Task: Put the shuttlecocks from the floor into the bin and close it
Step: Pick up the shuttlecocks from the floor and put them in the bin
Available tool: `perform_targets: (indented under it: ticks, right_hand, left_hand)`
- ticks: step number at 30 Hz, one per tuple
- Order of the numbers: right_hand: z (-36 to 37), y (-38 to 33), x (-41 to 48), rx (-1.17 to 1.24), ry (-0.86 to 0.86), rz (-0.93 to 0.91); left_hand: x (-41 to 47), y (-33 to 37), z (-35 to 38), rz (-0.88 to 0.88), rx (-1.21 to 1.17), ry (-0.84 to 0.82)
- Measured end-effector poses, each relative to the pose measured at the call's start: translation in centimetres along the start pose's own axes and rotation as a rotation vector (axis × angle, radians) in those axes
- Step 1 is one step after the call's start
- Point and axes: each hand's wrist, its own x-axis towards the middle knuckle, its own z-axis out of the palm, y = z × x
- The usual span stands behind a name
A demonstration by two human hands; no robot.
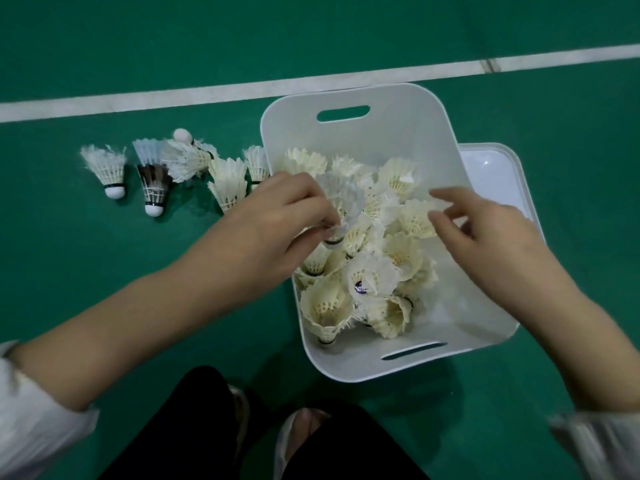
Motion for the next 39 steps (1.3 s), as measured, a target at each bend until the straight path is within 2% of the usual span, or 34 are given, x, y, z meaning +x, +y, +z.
perform_targets:
  ticks: [1, 3, 5, 7, 10, 14, 16, 21, 30, 32, 35, 39]
  right_hand:
    - [-0.7, -1.2, -1.0, 0.134, 0.038, -0.095]
    - [-0.9, -3.3, -2.1, 0.316, -0.06, -0.226]
    - [0.4, -3.8, -2.2, 0.295, -0.143, -0.304]
    - [1.6, -3.9, -1.5, 0.243, -0.091, -0.332]
    - [1.1, -2.9, -0.3, 0.233, 0.063, -0.242]
    - [-0.4, -0.5, 1.5, -0.001, 0.24, -0.075]
    - [0.4, 0.8, 2.3, -0.116, 0.194, 0.005]
    - [3.6, 2.4, 3.5, -0.213, 0.022, 0.095]
    - [3.1, 1.4, 3.2, -0.3, -0.016, 0.088]
    - [2.2, -0.3, 2.9, -0.345, 0.024, 0.021]
    - [1.4, -4.7, 2.0, -0.344, 0.031, -0.186]
    - [4.1, -12.3, 1.1, -0.18, -0.13, -0.46]
  left_hand:
    - [0.1, 0.0, 0.1, 0.004, -0.006, -0.004]
    - [0.4, 0.3, 0.3, 0.013, -0.027, -0.013]
    - [0.6, 0.7, 0.6, 0.038, -0.062, -0.021]
    - [0.6, 0.9, 0.8, 0.062, -0.073, -0.029]
    - [0.2, 0.4, 0.0, 0.018, -0.022, -0.01]
    - [-0.9, -2.6, -1.9, -0.235, 0.013, 0.022]
    - [-1.8, -5.2, -2.0, -0.337, 0.085, -0.065]
    - [-4.6, -9.7, -0.5, -0.5, 0.129, -0.304]
    - [-6.5, -11.4, 0.7, -0.54, 0.1, -0.351]
    - [-6.6, -11.7, 0.5, -0.545, 0.088, -0.345]
    - [-6.7, -12.0, 0.2, -0.552, 0.09, -0.326]
    - [-7.2, -13.4, 0.0, -0.577, 0.108, -0.297]
